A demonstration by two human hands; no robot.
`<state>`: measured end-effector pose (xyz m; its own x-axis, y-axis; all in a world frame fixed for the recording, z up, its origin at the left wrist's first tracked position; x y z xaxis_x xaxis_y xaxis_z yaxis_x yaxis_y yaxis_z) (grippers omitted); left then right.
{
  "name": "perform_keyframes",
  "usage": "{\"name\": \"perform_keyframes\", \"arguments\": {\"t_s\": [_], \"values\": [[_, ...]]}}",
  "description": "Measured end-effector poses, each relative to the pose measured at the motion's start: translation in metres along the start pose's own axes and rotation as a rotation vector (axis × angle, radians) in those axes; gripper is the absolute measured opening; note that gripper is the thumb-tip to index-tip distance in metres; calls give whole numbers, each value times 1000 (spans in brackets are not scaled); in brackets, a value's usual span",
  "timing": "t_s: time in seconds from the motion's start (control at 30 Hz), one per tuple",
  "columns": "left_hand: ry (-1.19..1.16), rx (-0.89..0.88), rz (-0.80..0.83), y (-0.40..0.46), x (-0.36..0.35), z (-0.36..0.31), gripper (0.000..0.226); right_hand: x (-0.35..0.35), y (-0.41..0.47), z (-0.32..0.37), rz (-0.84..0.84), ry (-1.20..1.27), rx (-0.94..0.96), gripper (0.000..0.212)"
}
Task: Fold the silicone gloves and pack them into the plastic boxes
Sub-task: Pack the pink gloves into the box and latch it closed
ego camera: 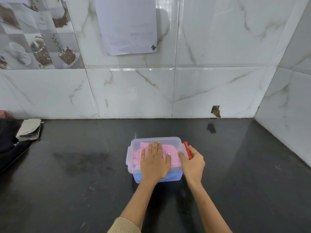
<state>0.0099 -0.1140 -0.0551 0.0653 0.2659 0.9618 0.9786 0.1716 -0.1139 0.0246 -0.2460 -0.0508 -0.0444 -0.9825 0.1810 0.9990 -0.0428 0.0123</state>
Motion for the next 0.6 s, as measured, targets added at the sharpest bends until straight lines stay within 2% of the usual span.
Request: {"name": "perform_keyframes", "arguments": {"t_s": [0.47,0.6], "values": [[-35,3,26,-1,0,0,63,-12,1,1,-76,-321,62,30],[-37,3,22,-1,1,0,63,-12,3,7,-20,-582,37,32]]}}
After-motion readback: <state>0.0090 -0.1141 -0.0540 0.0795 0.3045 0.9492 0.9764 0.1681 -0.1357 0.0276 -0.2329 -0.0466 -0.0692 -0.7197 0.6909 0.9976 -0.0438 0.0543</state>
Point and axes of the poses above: each hand's wrist, its own y-axis towards the middle knuckle, its own x-axis out of the back of the hand, z = x × y, the point moved 3 cm from there along y, towards the middle knuckle, and after that the axes turned 12 degrees about z, right-handed, at the moved point
